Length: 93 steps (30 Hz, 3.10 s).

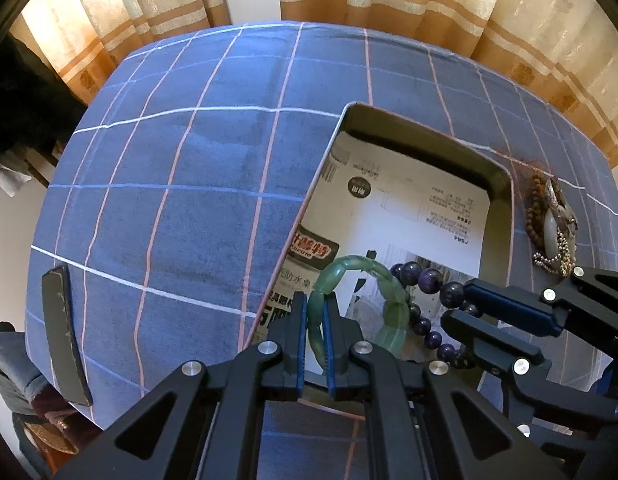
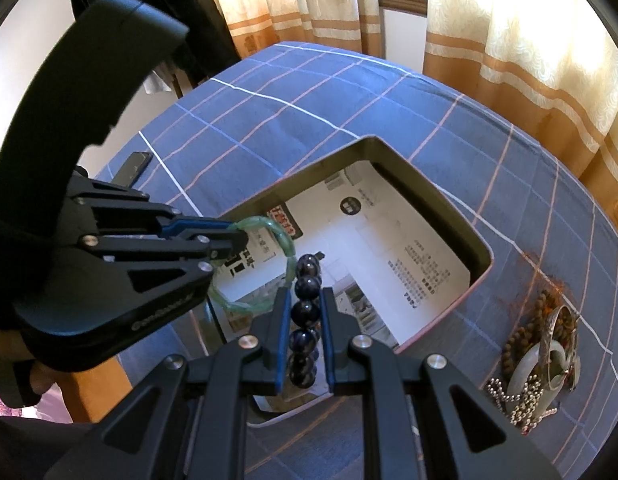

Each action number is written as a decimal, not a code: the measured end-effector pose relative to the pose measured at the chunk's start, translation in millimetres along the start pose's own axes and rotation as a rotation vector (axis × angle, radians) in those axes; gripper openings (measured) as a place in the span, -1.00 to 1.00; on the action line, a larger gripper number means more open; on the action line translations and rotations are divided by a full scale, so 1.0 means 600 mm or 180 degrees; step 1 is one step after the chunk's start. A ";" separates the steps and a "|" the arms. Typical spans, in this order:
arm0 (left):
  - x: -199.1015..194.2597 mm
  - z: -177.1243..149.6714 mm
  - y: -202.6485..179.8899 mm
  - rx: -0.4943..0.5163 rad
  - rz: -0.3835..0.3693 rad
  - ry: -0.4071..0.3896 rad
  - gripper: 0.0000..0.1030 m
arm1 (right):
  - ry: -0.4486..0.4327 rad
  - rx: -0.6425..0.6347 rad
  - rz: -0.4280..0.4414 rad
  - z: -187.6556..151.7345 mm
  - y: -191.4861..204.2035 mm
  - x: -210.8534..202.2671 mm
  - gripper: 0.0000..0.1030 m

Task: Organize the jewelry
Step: 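Open both tools to drop the bangle and bracelet into the tin, then grasp the red-beaded string with jade pendant with the right tool while the left tool approaches the pearls, then grasp the white pearl necklace with the left tool and lift it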

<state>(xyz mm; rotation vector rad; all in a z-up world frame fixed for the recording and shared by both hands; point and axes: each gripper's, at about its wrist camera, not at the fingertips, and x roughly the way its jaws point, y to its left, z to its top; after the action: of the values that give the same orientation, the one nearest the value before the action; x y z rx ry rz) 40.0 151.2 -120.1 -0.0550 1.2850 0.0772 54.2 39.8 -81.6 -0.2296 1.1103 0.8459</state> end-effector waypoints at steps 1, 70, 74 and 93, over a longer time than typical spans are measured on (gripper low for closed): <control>0.000 0.000 0.000 -0.0009 -0.0015 0.0005 -0.83 | 0.0001 0.0000 -0.0001 -0.002 0.000 0.000 -0.67; -0.009 -0.054 -0.352 0.0447 -0.0347 0.0053 0.15 | -0.0310 0.1178 -0.0645 -0.315 -0.298 -0.217 -0.82; 0.005 -0.054 -0.390 0.0537 -0.0466 0.0088 0.15 | -0.0215 0.1368 -0.0758 -0.350 -0.324 -0.217 -0.82; 0.083 -0.029 -0.487 0.0919 -0.0464 0.0044 -0.75 | -0.0206 0.1170 -0.0857 -0.368 -0.323 -0.220 0.13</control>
<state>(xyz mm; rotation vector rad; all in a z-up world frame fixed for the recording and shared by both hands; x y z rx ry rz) 62.8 -140.1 -173.3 0.0989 1.2911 -0.2339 12.7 -277.8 -115.5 -0.0421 1.1232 0.3977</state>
